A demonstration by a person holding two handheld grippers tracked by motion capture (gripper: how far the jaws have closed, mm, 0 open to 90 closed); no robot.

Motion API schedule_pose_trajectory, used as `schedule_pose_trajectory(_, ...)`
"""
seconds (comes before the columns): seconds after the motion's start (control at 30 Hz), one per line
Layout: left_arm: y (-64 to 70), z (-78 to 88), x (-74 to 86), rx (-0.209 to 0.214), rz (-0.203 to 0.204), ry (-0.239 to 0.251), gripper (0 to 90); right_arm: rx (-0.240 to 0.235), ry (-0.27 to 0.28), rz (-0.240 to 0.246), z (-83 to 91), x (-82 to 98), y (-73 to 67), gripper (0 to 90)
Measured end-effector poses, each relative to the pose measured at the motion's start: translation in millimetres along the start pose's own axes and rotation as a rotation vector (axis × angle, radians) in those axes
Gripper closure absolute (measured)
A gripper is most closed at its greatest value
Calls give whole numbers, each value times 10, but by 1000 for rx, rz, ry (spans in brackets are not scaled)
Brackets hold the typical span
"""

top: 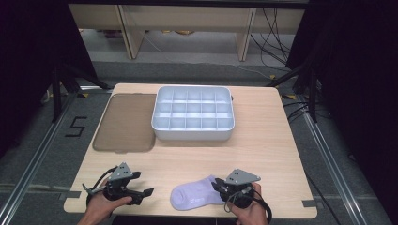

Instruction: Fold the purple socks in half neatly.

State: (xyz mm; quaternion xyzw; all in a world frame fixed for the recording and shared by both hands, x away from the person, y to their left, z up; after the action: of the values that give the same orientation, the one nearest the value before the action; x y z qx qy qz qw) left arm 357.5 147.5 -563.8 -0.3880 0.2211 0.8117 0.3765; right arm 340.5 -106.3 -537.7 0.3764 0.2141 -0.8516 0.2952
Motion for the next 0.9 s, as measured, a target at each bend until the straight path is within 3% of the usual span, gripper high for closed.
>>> schedule_pose_trajectory(0.13,1,3,14,-3,-11,-10,159,-31,-21,69,-97,-8,-148,854)
schedule_pose_trajectory(0.23,2,13,7,6,-1,-4,160,-62,-74,125,-209,25,-299,858)
schedule_pose_trajectory(0.27,10,9,1,5,21,4,160,-74,-91,145,-255,39,-350,859)
schedule_pose_trajectory(0.43,-13,22,8,-5,8,4,160,-86,-166,216,-431,109,-459,859)
schedule_pose_trajectory(0.53,-8,25,10,3,15,1,160,-90,-182,210,-469,140,-485,862)
schedule_pose_trajectory(0.57,-9,19,5,3,20,6,161,-75,-225,223,-488,194,-458,869)
schedule_pose_trajectory(0.63,-2,19,15,6,40,-2,164,-66,-227,212,-525,210,-435,881)
schedule_pose_trajectory(0.67,-9,25,16,3,30,-4,164,-70,-224,199,-531,204,-440,884)
schedule_pose_trajectory(0.7,-32,40,32,2,-7,-17,165,-72,-220,203,-546,195,-434,890)
schedule_pose_trajectory(0.8,-27,22,5,-7,25,11,165,-79,-220,216,-598,162,-454,900)
schedule_pose_trajectory(0.9,-36,25,14,-6,20,3,165,-88,-219,229,-636,136,-467,900)
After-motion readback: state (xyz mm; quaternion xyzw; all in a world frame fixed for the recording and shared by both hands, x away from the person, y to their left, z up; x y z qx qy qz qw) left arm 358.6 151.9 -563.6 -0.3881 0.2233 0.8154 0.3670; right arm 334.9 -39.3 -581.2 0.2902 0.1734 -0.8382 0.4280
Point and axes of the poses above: each handheld gripper's, and its own axes: z roughly backward along the jaws, x roughly out of its underside, y roughly to its right, the point moved 10 cm from there along -z, roughly forward along the jaws, and after that the axes turned 7 degrees about -z, right-handed, at the moved point
